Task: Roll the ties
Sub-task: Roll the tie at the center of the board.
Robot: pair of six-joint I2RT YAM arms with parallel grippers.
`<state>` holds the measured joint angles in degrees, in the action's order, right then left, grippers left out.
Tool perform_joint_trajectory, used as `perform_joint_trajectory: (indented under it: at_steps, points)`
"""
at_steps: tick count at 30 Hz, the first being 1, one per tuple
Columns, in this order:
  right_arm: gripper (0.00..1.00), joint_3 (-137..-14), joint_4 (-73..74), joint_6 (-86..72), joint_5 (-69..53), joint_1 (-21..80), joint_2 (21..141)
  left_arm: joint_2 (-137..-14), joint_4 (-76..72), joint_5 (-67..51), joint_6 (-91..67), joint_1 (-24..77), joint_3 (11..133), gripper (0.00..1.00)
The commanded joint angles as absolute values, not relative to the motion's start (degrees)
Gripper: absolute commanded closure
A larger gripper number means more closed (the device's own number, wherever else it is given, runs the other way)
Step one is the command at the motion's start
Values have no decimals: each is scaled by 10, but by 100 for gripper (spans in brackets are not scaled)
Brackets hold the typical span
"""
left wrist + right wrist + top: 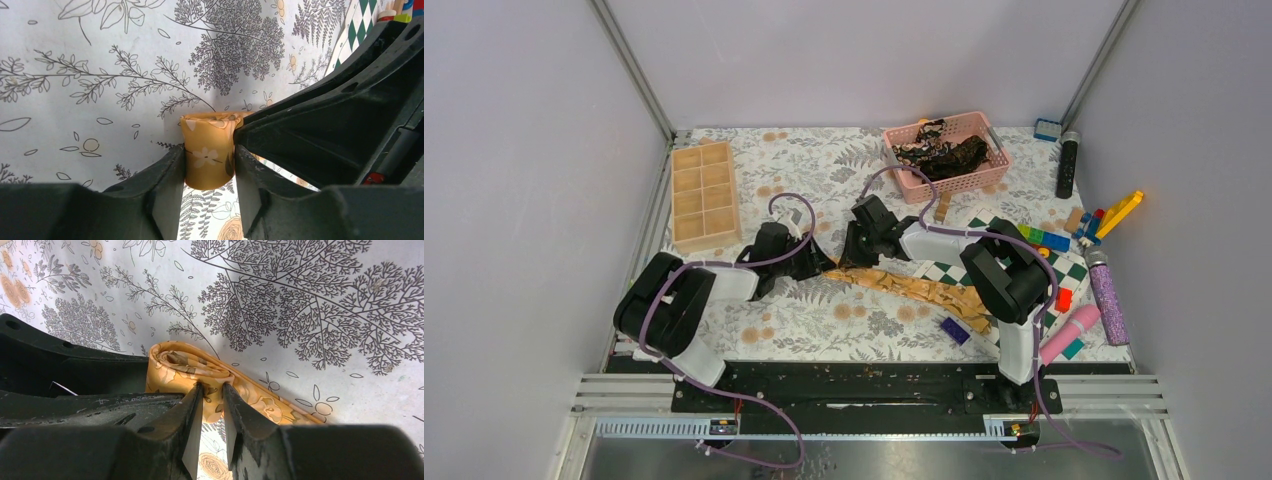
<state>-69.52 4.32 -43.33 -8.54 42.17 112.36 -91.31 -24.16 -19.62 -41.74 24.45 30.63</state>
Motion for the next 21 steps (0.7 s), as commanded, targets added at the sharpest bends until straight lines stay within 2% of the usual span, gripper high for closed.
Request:
perform_joint_trajectory:
  at_steps: [1, 7, 15, 21]
  points:
    - [72, -697, 63, -429, -75, 418, 1127, -921, -267, -226, -415, 248, 301, 63]
    - [70, -686, 46, -428, -80, 418, 1106, -904, -243, -216, -406, 247, 309, 67]
    - [48, -656, 52, -389, -36, 416, 978, -861, -172, -175, -384, 252, 331, 67]
    - [42, -592, 74, -368, -5, 414, 876, -844, -119, -143, -367, 260, 357, 68]
